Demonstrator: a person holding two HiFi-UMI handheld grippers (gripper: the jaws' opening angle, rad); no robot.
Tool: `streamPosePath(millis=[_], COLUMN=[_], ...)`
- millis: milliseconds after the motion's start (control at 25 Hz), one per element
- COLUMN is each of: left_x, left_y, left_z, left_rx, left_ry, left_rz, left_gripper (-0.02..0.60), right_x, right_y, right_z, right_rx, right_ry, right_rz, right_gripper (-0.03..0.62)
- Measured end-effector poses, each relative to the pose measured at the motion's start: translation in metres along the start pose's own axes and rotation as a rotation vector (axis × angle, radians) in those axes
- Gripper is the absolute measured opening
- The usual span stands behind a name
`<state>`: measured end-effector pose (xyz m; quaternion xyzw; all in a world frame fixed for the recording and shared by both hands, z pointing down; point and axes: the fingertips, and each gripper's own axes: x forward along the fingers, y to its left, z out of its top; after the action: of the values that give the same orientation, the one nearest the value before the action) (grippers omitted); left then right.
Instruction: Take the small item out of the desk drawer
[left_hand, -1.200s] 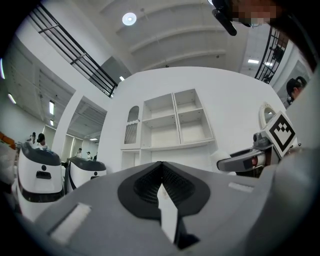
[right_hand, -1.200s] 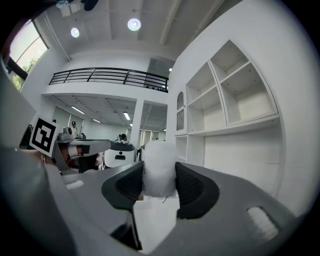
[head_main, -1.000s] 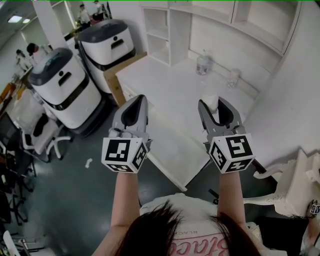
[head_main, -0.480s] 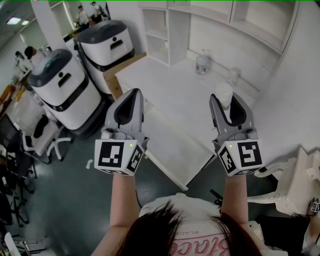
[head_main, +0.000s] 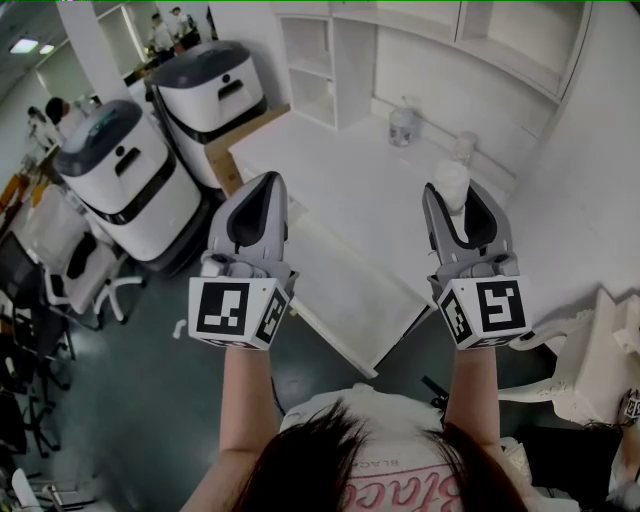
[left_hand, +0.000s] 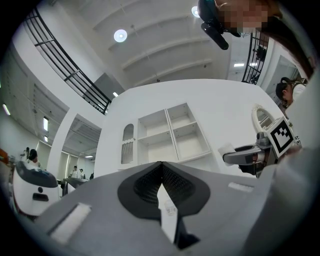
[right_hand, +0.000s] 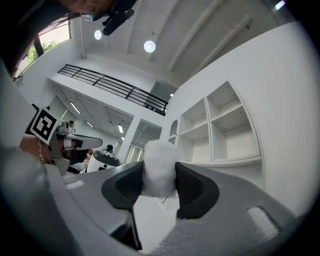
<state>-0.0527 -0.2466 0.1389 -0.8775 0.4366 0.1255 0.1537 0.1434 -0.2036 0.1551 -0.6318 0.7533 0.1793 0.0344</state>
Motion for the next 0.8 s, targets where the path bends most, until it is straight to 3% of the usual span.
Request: streamPosePath(millis=[440,800], left_x=[0.0019,0.005], left_y=[-0.003,-0.0013], left_z=[-0.005,-0.01], left_rx=[0.107,0.114], left_ry=[0.032,0.034], left_rz=[0.006,0.007], left_gripper=[0.014,0.012], right_x=[-0.0046,-0.0025], right_y=[-0.0013,-0.0016], right_z=[0.0015,-0.0004], right_rx=[-0.02,-0.034], right_ry=[-0.008,-0.001], right_rz=[-0.007,-0.006], right_gripper=[0.17,0.17])
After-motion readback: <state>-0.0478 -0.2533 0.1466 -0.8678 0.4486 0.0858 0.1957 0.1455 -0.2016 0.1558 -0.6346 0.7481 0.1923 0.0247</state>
